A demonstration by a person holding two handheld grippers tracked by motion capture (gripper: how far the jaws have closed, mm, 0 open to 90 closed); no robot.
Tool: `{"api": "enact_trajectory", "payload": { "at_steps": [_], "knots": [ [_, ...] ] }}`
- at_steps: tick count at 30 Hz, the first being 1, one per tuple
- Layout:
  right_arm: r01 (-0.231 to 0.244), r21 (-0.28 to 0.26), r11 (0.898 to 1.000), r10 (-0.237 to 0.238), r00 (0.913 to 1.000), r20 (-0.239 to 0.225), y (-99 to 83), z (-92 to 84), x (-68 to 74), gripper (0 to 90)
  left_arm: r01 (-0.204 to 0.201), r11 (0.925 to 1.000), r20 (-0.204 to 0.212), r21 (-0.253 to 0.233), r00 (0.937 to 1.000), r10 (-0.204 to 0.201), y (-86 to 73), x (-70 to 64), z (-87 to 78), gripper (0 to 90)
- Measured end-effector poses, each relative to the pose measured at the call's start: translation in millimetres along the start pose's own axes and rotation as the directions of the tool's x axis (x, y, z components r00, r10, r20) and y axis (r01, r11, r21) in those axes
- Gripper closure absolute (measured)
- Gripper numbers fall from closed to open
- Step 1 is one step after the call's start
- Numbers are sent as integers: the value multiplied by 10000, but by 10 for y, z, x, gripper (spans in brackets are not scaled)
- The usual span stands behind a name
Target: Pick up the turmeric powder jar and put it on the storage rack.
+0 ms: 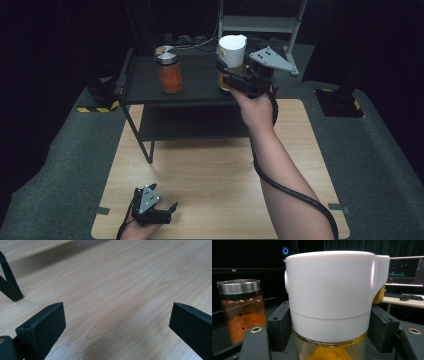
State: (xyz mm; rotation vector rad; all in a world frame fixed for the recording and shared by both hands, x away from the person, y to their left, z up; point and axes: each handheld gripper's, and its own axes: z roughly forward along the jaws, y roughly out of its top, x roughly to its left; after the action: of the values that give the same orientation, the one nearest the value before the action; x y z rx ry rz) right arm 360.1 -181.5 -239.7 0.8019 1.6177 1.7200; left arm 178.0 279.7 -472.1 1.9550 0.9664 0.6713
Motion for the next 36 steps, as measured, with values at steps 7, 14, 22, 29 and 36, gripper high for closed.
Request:
{"api": "enact_trajectory", "payload": {
  "at_steps": [7, 14, 22, 29, 36],
  "knots": [
    [77, 152, 9999, -77, 10000, 37, 44, -19, 14, 295, -7, 10000, -11, -24, 10000, 7, -5, -3, -2, 10],
    [-105, 278, 9996, 101, 9999, 120, 81, -47, 8, 181, 20, 10000, -25, -9, 10000, -20, -1, -3, -1, 10],
    [8, 454, 9990, -12, 10000, 99, 115, -101, 25, 25, -13, 10000, -64, -10, 10000, 13, -2, -11, -1, 10],
    [112, 512, 9986, -116, 9999, 60, 116, -139, 40, 0, -51, 10000, -77, 15, 10000, 51, 3, -15, 0, 10],
    [382, 640, 9972, -392, 9991, 142, 102, -200, 70, 0, -71, 10000, -112, 3, 9999, 71, 1, -24, -1, 10]
  ]
}}
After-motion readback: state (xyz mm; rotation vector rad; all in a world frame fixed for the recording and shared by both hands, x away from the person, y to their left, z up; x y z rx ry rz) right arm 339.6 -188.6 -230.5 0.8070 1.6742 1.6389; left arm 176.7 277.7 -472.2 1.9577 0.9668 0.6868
